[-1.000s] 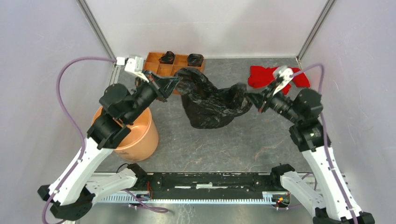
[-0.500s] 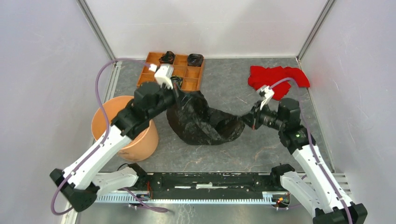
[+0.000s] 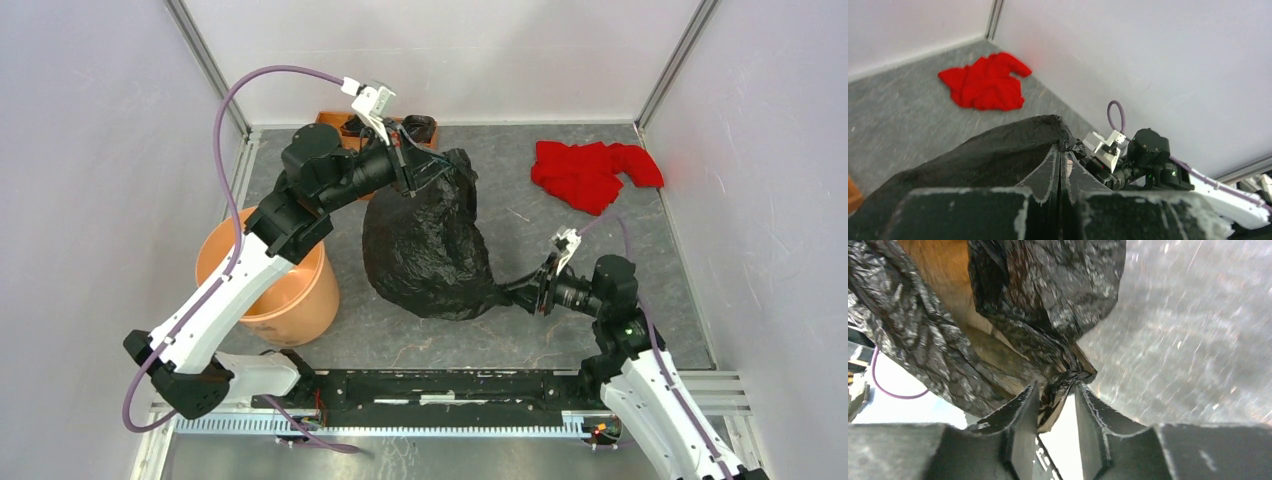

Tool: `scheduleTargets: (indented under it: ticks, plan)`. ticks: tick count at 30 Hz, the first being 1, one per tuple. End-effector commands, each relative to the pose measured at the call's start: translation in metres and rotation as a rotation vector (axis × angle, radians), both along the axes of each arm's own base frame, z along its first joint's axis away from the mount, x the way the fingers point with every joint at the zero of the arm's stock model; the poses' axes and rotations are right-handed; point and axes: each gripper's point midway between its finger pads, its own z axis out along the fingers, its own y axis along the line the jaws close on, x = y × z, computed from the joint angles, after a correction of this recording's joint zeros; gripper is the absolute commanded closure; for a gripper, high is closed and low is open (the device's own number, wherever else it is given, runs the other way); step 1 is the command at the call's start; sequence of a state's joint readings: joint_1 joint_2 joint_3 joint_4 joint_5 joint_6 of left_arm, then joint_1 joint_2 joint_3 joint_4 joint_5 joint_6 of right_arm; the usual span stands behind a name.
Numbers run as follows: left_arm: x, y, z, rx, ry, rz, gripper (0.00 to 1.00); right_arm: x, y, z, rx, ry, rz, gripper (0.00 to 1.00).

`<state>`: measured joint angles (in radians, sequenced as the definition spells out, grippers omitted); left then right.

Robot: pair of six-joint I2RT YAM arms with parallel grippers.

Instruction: Put the trash bags into the trash bin

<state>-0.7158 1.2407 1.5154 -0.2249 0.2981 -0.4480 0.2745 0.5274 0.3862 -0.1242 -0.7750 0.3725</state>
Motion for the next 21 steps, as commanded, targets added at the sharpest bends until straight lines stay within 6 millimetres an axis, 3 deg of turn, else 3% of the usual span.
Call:
scheduleTargets:
  ticks: [1,4,7,9,16,19,21]
  plan:
    - [-0.001,0.000,-0.028,0.115,-0.022,-0.023,0.98,-0.009,0.005,0.000,0.044,0.000,0.040,0.55]
    - [0.006,-0.012,-0.016,0.131,-0.060,-0.062,0.98,0.001,0.001,0.005,-0.036,-0.018,0.020,0.34]
    - [0.005,-0.024,0.008,0.145,-0.103,-0.123,0.98,0.037,-0.034,0.010,-0.307,-0.060,-0.147,0.17]
    - [-0.002,-0.030,0.010,0.150,-0.118,-0.177,0.98,0.056,-0.052,0.023,-0.422,-0.079,-0.230,0.13]
    - [-0.025,-0.029,-0.010,0.214,-0.096,-0.290,0.98,0.086,-0.023,0.112,-0.321,-0.318,-0.136,0.07]
    - [-0.026,-0.027,-0.013,0.222,-0.084,-0.287,0.98,0.087,0.000,0.127,-0.242,-0.341,-0.065,0.07]
    - [-0.023,-0.028,-0.014,0.219,-0.070,-0.275,0.98,0.079,0.027,0.125,-0.192,-0.325,-0.041,0.07]
